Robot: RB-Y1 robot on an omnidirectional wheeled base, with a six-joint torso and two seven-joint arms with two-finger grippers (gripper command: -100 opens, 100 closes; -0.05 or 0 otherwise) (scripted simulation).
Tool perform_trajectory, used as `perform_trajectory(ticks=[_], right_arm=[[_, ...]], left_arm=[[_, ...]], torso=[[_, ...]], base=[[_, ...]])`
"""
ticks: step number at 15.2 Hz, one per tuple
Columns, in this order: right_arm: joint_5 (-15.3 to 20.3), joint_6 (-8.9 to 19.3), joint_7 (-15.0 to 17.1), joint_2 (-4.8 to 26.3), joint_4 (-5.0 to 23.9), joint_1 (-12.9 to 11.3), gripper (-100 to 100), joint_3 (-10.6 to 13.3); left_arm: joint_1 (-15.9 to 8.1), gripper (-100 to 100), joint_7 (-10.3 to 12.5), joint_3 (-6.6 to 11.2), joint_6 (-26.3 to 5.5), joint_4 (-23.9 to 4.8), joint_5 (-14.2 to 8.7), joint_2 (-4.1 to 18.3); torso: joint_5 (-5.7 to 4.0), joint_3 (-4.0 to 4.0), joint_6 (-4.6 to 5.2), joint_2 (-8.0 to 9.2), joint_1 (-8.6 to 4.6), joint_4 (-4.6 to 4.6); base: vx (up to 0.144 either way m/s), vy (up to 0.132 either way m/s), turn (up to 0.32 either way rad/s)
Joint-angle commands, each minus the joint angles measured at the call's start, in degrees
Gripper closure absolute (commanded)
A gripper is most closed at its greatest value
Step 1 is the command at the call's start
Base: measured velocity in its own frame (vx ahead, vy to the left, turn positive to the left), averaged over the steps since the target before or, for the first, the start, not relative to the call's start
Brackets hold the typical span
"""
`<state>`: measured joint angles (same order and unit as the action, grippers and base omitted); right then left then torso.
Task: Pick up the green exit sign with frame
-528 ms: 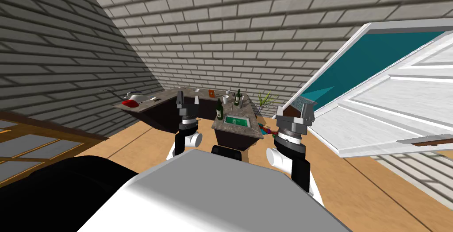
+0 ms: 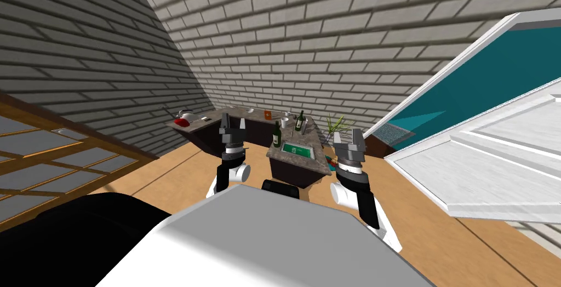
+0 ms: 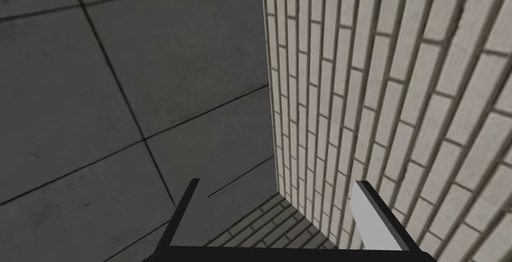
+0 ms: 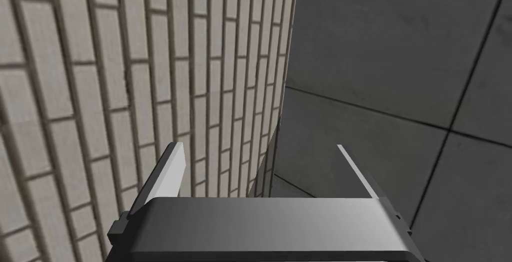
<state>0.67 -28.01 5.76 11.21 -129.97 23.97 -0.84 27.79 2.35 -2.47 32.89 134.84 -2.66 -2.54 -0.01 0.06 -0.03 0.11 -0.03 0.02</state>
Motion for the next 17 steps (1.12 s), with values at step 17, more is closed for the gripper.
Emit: perform_trajectory(ticks=[17], right_arm=[[5.0,-4.3,1.7,22.2,14.4,-5.7,-100,6.9]], left_arm=[[0.0,0,0.0,0.01,0.0,0.0,0.0,0.0]], torso=[[0.00,-0.03,0.03,-0.05,0.00,-0.01]], base=[[-0.028,0.001,0.188]])
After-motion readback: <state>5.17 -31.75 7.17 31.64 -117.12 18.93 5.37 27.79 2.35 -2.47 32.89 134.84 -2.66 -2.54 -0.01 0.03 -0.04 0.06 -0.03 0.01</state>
